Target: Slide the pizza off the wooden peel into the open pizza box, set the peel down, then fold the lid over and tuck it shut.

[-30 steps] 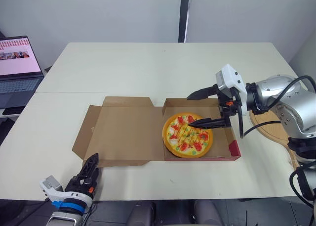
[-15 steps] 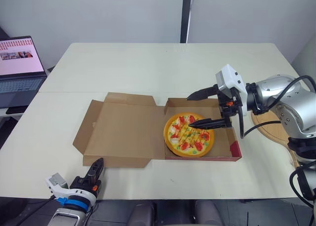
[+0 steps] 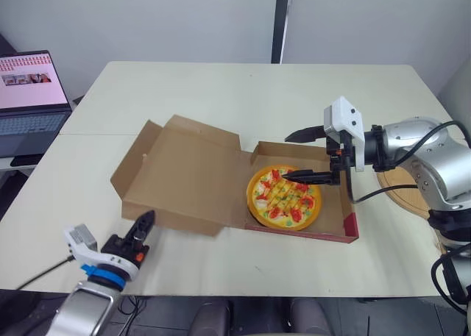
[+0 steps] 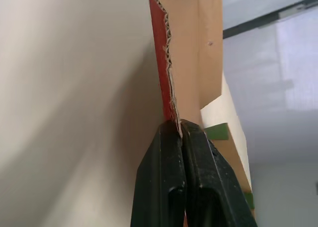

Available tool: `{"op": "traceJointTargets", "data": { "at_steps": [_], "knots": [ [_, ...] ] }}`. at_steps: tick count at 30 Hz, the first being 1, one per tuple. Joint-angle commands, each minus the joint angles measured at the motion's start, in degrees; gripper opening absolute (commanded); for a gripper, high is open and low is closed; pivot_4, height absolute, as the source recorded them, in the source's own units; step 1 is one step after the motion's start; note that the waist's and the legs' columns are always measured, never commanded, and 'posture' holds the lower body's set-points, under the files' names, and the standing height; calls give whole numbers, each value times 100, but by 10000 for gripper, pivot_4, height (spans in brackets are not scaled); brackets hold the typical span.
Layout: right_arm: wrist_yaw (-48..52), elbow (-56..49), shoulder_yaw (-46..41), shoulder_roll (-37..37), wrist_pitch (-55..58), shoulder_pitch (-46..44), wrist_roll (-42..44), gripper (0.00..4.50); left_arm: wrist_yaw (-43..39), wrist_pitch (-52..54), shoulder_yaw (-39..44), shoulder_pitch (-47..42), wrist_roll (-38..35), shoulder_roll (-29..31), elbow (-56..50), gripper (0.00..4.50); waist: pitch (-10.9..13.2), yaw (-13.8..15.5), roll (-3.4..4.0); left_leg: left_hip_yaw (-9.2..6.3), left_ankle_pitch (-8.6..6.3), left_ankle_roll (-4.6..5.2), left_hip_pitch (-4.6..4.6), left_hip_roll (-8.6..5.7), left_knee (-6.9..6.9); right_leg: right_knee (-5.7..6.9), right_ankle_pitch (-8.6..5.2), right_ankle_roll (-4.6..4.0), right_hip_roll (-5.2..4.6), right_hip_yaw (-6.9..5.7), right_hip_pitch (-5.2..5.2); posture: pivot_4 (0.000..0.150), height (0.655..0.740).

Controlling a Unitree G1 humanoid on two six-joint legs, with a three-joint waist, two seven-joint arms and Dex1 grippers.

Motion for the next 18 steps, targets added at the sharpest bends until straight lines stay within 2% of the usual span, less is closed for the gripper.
{"op": "traceJointTargets", "data": {
  "at_steps": [1,3,9,13,14,18],
  "knots": [
    [-470,-110,-407,-162,139,124,-194,43125,-154,-10,253,-200,16,328,-114,47,0,1,0,0,0,-1,0,0,-1,0,0,0,0,1,0,1500,7400],
    [-753,-4,-493,-283,36,251,-477,38789,-288,80,299,-306,63,579,-46,0,0,0,0,2,0,-1,0,0,-2,-1,0,1,0,1,-1,1500,7400],
    [-1688,662,-280,-286,-392,268,-1557,16681,-668,269,368,-598,168,975,405,0,1,-12,-1,6,0,0,2,2,-4,-1,0,0,2,3,-2,1500,7400],
    [-1794,1558,238,-179,-1007,-23,-2306,2137,-795,389,343,-866,228,1090,643,0,2,-26,-3,6,0,-1,1,2,-4,-1,1,1,2,3,-2,1500,7400],
    [-1805,1796,337,-127,-1140,-124,-2443,270,-818,417,340,-904,246,1099,676,0,2,-28,-3,7,0,-1,1,2,-4,-1,1,1,2,3,-2,1500,7400],
    [-1843,2966,640,134,-1682,-573,-2913,270,-949,559,318,-1070,344,1158,821,0,3,-46,-4,6,1,-3,0,1,-6,-3,5,7,2,5,-5,1500,7400]
  ]
}}
